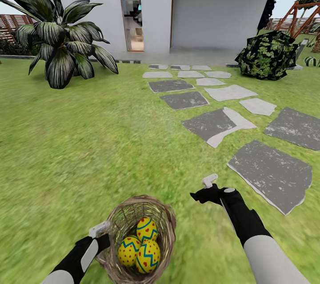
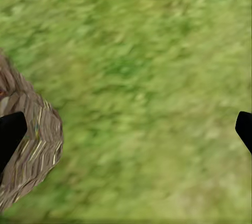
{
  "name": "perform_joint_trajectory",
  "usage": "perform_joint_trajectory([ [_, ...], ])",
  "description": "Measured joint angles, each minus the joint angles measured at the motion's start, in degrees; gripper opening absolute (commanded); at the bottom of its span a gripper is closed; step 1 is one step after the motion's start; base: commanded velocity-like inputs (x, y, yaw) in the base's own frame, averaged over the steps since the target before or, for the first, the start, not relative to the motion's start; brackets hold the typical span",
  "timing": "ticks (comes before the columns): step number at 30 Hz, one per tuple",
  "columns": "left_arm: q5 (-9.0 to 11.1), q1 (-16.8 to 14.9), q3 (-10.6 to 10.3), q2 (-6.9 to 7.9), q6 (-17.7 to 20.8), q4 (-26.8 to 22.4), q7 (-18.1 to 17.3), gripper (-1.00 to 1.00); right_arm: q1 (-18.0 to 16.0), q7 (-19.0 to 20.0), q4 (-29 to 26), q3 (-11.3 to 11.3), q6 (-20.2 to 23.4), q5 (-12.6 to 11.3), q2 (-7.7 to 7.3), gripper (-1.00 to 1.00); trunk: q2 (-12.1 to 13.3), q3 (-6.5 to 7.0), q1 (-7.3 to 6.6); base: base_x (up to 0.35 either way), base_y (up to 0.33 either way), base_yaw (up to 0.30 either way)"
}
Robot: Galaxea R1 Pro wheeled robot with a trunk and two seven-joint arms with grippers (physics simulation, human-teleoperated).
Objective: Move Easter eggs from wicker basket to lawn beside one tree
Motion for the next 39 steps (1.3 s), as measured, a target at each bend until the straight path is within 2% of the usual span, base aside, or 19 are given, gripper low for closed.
perform_joint_trajectory([
  [13, 0.10, 0.00, -0.13, -0.05, -0.35, -0.11, -0.02, -1.00, 0.00, 0.00, 0.05, -0.01, 0.01, 0.03, 0.00, 1.00, 0.00, 0.00, 0.00, 0.000, 0.000, 0.000],
  [24, -0.23, 0.00, -0.16, -0.05, -0.32, 0.12, -0.03, -1.00, 0.04, 0.02, 0.87, 0.08, 0.06, 0.11, -0.03, 1.00, 4.40, 1.97, -2.41, 0.000, 0.000, 0.000],
  [26, -0.37, 0.01, -0.19, -0.04, -0.30, 0.16, -0.01, -1.00, 0.37, 0.00, 0.88, 0.01, 0.08, 0.12, -0.90, 1.00, 5.20, 2.33, -2.85, 0.000, 0.000, 0.000],
  [28, -0.33, 0.00, -0.15, -0.04, -0.33, 0.13, -0.03, -1.00, 0.57, -0.02, 1.02, 0.01, 0.09, 0.09, -1.11, 1.00, 6.00, 2.69, -3.29, 0.000, 0.000, 0.000],
  [31, -0.29, 0.00, -0.16, -0.11, -0.39, 0.24, -0.03, -1.00, 0.61, -0.57, 3.40, 0.08, -0.10, 0.30, -1.92, 1.00, 7.21, 3.23, -3.95, 0.000, 0.000, 0.000],
  [34, -0.39, 0.00, -0.17, -0.05, -0.39, 0.25, -0.01, -1.00, 0.61, -0.59, 3.76, 0.10, -3.63, -0.09, -2.00, 1.00, 8.41, 3.76, -4.61, 0.000, 0.000, 0.050],
  [39, -0.45, 0.01, -0.18, -0.10, -0.37, 0.27, -0.01, -1.00, 0.62, -1.90, 3.75, 0.10, -4.32, -0.07, -1.94, 1.00, 10.42, 4.66, -5.71, 0.000, 0.000, 0.156],
])
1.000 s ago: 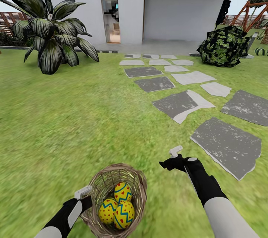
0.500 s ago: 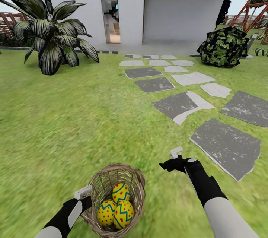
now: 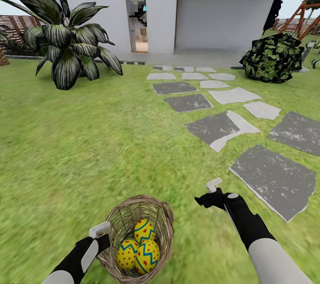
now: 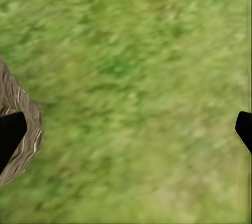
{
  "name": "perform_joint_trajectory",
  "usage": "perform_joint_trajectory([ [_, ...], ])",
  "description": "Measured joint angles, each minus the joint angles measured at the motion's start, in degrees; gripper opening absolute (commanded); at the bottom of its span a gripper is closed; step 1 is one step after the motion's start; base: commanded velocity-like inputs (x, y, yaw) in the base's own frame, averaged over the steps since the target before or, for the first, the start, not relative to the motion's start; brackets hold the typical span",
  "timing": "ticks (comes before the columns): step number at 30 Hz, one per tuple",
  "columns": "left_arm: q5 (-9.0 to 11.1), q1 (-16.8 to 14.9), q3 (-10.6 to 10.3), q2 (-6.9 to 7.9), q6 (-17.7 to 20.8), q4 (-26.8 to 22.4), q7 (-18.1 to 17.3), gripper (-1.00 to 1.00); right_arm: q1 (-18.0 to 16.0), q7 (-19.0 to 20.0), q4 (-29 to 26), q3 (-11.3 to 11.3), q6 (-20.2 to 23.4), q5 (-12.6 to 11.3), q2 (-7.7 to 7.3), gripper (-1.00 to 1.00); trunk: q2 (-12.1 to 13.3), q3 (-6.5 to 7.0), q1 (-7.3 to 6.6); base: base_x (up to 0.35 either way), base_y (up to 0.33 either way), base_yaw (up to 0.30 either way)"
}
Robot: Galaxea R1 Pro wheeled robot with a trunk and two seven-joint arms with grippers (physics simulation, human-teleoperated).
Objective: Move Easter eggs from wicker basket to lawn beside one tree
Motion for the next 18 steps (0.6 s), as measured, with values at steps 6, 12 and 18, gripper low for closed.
perform_joint_trajectory([
  [6, 0.17, 0.00, 0.05, -0.04, -0.03, -0.05, -0.03, -1.00, 0.00, -0.11, 0.01, 0.00, -0.02, 0.01, 0.09, 1.00, 2.41, 1.04, -1.32, 0.000, 0.000, 0.125],
  [12, 0.13, 0.01, 0.02, -0.02, -0.01, -0.07, -0.02, -1.00, 0.01, -0.16, 0.04, 0.01, -0.07, 0.00, 0.08, 1.00, 4.81, 1.99, -2.64, 0.000, 0.000, 0.270],
  [18, 0.11, 0.01, 0.02, -0.02, -0.01, -0.06, -0.01, -1.00, 0.05, -0.18, 0.10, 0.01, -0.11, 0.00, 0.10, 1.00, 7.22, 2.94, -3.95, 0.000, 0.000, 0.271],
])
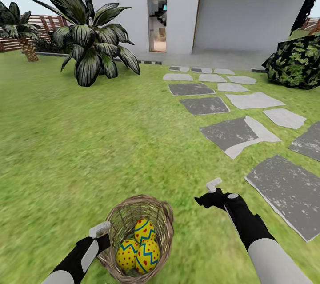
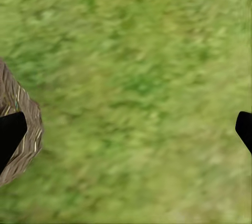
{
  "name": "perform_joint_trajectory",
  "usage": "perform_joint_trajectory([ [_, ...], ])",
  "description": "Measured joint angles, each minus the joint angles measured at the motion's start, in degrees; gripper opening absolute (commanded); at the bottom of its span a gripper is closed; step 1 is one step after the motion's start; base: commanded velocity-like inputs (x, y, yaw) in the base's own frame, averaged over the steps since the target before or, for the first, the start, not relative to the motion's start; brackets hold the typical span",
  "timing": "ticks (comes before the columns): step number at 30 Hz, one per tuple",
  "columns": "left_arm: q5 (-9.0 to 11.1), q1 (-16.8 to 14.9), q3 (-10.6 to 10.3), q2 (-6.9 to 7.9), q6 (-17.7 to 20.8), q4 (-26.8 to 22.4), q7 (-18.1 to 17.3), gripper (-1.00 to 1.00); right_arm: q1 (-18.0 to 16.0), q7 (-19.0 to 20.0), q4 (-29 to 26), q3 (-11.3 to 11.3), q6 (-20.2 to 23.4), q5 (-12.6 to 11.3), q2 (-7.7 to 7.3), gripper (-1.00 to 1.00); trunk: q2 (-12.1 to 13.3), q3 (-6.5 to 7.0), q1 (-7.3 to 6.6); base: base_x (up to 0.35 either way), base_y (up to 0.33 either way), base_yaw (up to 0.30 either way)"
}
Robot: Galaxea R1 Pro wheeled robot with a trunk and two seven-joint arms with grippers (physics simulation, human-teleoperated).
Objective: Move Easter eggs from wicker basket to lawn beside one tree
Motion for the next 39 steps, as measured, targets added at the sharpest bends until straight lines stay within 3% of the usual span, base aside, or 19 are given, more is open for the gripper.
perform_joint_trajectory([
  [39, -0.17, 0.00, -0.01, 0.17, 0.06, -0.08, 0.10, -1.00, 0.01, -2.00, 4.65, 0.12, -2.13, 0.10, 0.52, 1.00, 15.65, 6.23, -8.57, 0.000, 0.000, 0.271],
])
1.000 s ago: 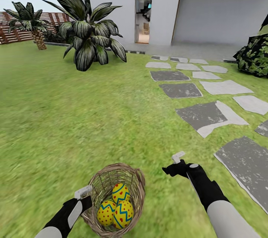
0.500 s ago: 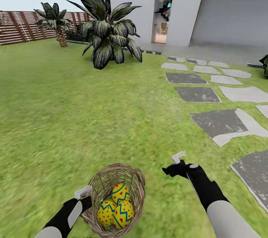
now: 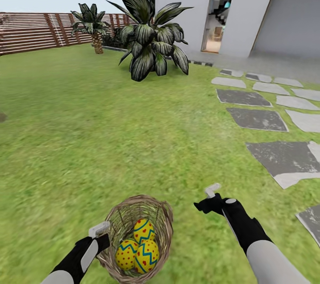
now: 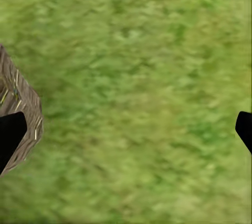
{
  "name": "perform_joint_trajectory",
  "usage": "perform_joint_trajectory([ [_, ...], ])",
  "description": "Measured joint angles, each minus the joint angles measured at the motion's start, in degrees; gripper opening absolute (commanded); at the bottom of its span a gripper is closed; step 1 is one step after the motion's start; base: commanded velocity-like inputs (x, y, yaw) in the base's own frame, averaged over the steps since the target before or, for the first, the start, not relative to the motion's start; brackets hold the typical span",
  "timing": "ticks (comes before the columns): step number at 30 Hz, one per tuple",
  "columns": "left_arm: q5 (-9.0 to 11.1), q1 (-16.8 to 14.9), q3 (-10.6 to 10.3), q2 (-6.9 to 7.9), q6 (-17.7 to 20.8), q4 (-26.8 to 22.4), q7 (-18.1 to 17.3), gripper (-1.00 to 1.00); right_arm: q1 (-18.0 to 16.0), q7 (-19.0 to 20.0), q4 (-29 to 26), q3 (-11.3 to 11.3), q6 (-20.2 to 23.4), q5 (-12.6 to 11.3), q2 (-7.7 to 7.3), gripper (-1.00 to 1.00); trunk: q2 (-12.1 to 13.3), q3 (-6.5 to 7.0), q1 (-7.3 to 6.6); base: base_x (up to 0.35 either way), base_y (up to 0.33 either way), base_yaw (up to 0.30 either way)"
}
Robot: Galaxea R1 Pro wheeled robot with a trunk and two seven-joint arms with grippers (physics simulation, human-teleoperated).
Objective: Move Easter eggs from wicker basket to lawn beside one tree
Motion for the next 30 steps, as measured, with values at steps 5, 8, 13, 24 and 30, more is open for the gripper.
perform_joint_trajectory([
  [5, 0.11, 0.00, 0.10, 0.09, -0.02, -0.01, -0.02, -1.00, 0.00, -0.23, 1.23, 0.02, -0.20, 0.16, 0.00, 1.00, 2.01, 0.80, -1.10, 0.000, 0.000, 0.271],
  [8, 0.02, 0.00, 0.11, 0.16, -0.03, -0.01, -0.01, -1.00, 0.00, -1.30, 2.17, 0.03, -3.01, 0.02, 0.00, 1.00, 3.21, 1.28, -1.76, 0.000, 0.000, 0.271],
  [13, 0.07, 0.00, 0.10, 0.18, -0.05, -0.01, -0.01, -1.00, 0.00, -2.37, 4.16, 0.03, -4.28, 0.18, 0.02, 1.00, 5.22, 2.08, -2.86, 0.000, 0.000, 0.271],
  [24, 0.09, 0.00, 0.13, 0.18, -0.03, -0.01, 0.07, -1.00, 0.04, -2.45, 7.11, 0.11, -4.62, 0.32, 0.18, 1.00, 9.63, 3.81, -5.27, 0.000, 0.000, 0.271],
  [30, 0.06, -0.01, 0.21, 0.26, -0.02, -0.03, 0.06, -1.00, 0.02, -2.45, 7.07, 0.11, -4.62, 0.24, 0.18, 1.00, 12.04, 4.74, -6.59, 0.000, 0.000, 0.271],
])
